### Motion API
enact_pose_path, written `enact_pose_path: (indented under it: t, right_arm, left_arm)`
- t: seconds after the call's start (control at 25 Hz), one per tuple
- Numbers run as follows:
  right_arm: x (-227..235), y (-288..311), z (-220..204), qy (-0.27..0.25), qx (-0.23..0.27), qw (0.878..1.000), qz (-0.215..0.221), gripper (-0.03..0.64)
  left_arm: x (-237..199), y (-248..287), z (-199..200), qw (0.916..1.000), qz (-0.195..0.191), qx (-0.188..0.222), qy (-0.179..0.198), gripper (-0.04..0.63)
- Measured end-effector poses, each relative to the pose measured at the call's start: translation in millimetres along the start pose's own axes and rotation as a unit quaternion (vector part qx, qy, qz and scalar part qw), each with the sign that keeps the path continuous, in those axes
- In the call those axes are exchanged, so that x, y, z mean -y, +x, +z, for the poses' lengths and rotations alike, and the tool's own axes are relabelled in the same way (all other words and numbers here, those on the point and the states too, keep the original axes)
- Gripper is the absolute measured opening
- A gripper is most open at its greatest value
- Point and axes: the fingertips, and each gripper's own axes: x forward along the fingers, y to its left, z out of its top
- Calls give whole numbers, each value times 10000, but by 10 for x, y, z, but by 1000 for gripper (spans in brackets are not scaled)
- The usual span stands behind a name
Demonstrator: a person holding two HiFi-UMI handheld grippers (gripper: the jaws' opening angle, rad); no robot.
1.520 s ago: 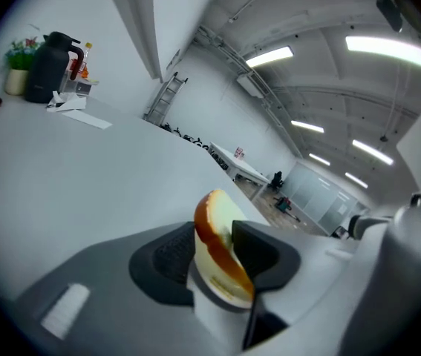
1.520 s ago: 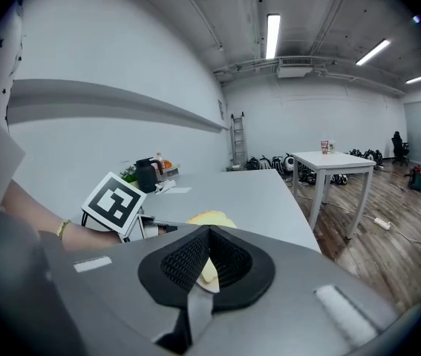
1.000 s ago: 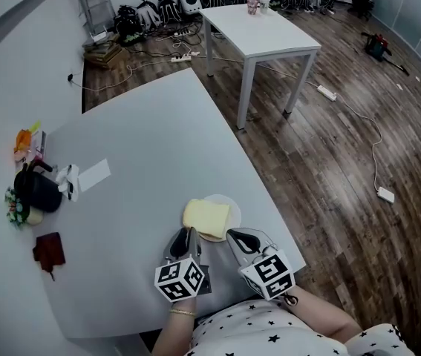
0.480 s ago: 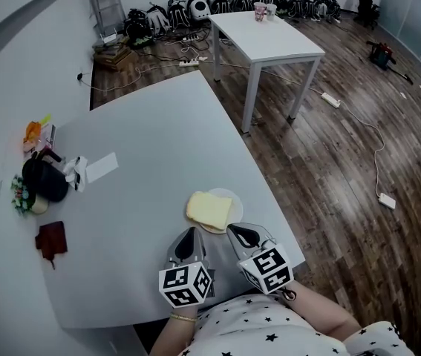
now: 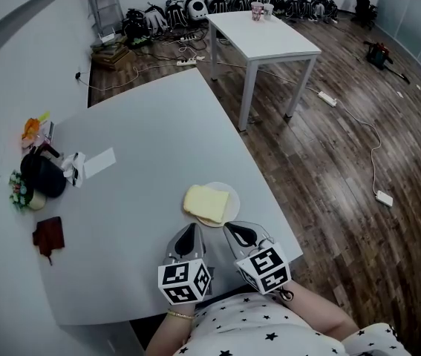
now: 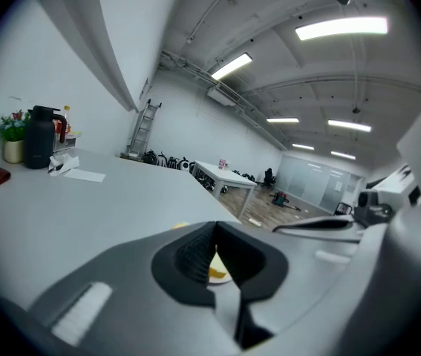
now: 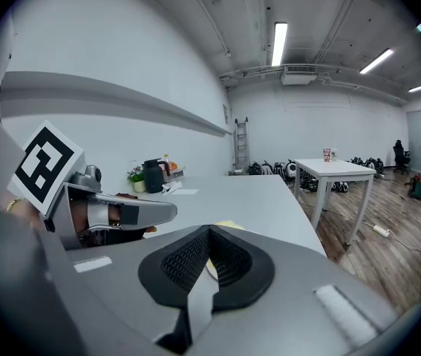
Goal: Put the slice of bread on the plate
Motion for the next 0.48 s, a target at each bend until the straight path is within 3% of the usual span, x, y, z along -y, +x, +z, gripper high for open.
enact_pose_path:
  t: [0.48]
  right_arm:
    - [-69, -71, -49, -11, -15, 9999, -124, -2]
  left_arm:
    - [10, -47, -28, 9999, -104, -33, 5, 7]
